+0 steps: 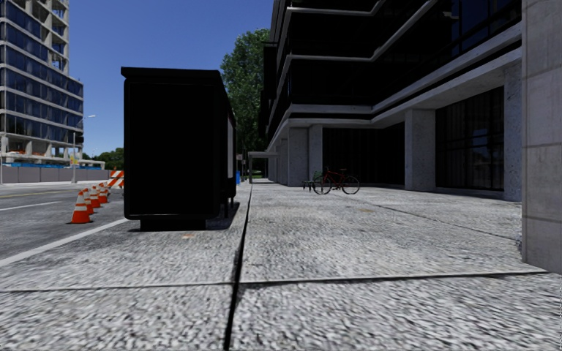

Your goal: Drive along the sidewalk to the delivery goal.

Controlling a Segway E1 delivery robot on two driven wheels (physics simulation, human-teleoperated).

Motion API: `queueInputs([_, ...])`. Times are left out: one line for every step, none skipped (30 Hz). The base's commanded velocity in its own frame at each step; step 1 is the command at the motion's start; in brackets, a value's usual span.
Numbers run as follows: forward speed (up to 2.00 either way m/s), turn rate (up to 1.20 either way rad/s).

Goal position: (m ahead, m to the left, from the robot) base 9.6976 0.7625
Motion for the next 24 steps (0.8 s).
queueInputs([2.0, 0.0])
queueInputs([2.0, 0.0])
queueInputs([2.0, 0.0])
queueInputs([2.0, 0.0])
queueInputs([2.0, 0.0])
queueInputs([2.0, 0.0])
queueInputs([2.0, 0.0])
queueInputs([2.0, 0.0])
queueInputs([2.0, 0.0])
queueInputs([2.0, 0.0])
queueInputs([2.0, 0.0])
queueInputs([2.0, 0.0])
queueInputs([2.0, 0.0])
queueInputs([2.0, 0.0])
queueInputs([2.0, 0.0])
queueInputs([2.0, 0.0])
queueInputs([2.0, 0.0])
queueInputs([2.0, 0.0])
queueInputs([2.0, 0.0])
queueInputs([2.0, 0.0])
queueInputs([2.0, 0.0])
queueInputs([2.0, 0.0])
queueInputs([2.0, 0.0])
queueInputs([2.0, 0.0])
